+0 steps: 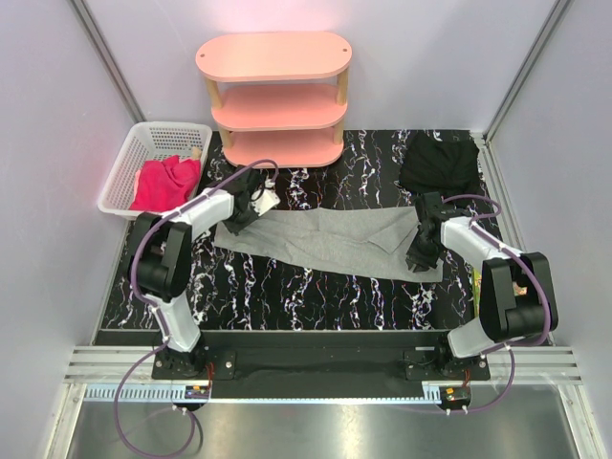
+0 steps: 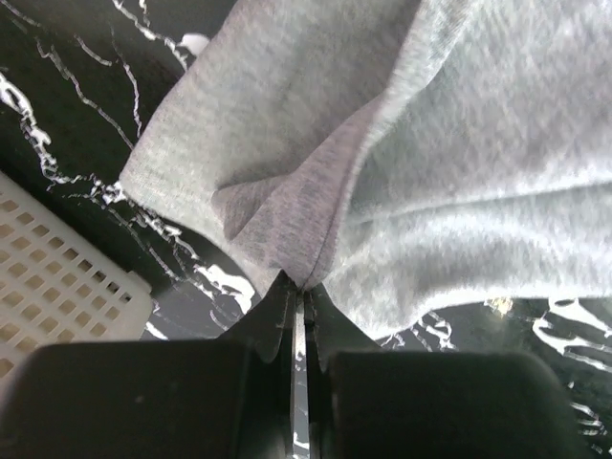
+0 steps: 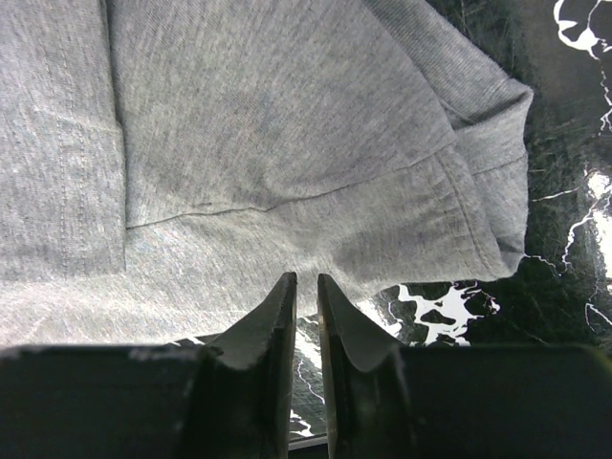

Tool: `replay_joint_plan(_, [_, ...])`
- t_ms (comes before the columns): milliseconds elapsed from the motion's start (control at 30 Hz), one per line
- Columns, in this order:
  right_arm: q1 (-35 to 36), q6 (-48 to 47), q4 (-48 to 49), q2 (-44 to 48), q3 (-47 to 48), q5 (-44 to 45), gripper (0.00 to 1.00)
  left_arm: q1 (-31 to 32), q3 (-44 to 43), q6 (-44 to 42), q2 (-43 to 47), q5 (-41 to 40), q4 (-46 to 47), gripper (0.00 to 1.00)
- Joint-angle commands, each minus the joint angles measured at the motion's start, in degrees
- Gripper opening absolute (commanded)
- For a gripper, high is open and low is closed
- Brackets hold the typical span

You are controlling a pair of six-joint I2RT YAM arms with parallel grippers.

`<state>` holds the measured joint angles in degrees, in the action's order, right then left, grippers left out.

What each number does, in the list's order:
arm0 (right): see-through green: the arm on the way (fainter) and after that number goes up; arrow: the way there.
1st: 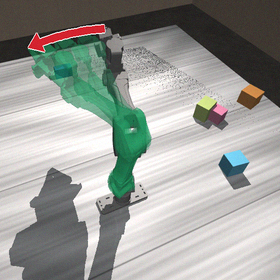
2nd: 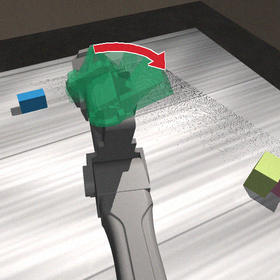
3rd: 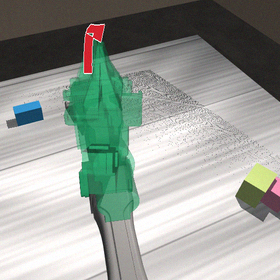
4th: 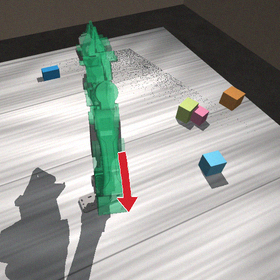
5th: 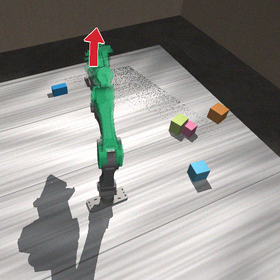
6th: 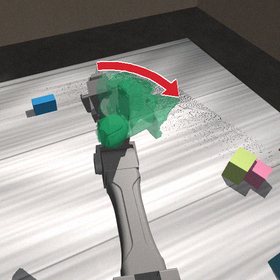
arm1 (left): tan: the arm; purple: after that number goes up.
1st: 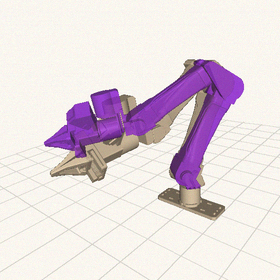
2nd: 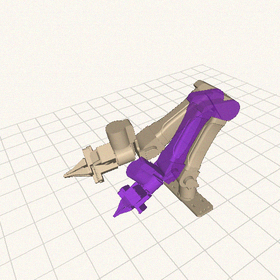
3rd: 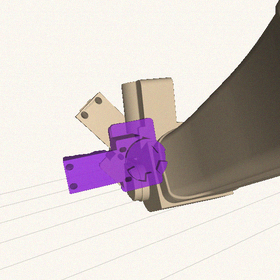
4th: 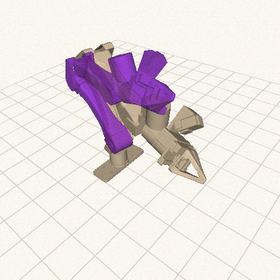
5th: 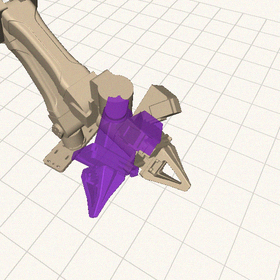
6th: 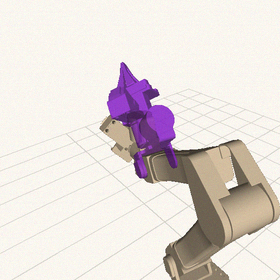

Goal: Fold and stack the t-shirts
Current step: Fold the tshirt

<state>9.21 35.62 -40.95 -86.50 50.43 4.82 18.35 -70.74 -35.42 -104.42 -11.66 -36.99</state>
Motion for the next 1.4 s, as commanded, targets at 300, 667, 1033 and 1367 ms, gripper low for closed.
replay_joint_plan(300, [0.2,-1.1,-1.0,2.3,1.2,-1.0,0.21,-1.1,0.9,-4.4,18.1,-2.0,-7.9,0.00])
replay_joint_plan(667, [0.3,-0.9,-1.0,3.8,0.7,-0.5,0.22,-0.9,1.5,-4.5,22.1,1.2,-22.8,0.00])
replay_joint_plan(1033, [0.3,-0.9,-0.9,4.6,0.5,-0.7,0.21,-0.9,-0.4,-3.8,15.8,-0.8,-22.3,0.02])
replay_joint_plan(1367, [0.3,-0.9,-0.9,4.7,0.2,-0.8,0.21,-1.6,-14.4,-1.9,-6.5,-10.0,-17.5,0.29])
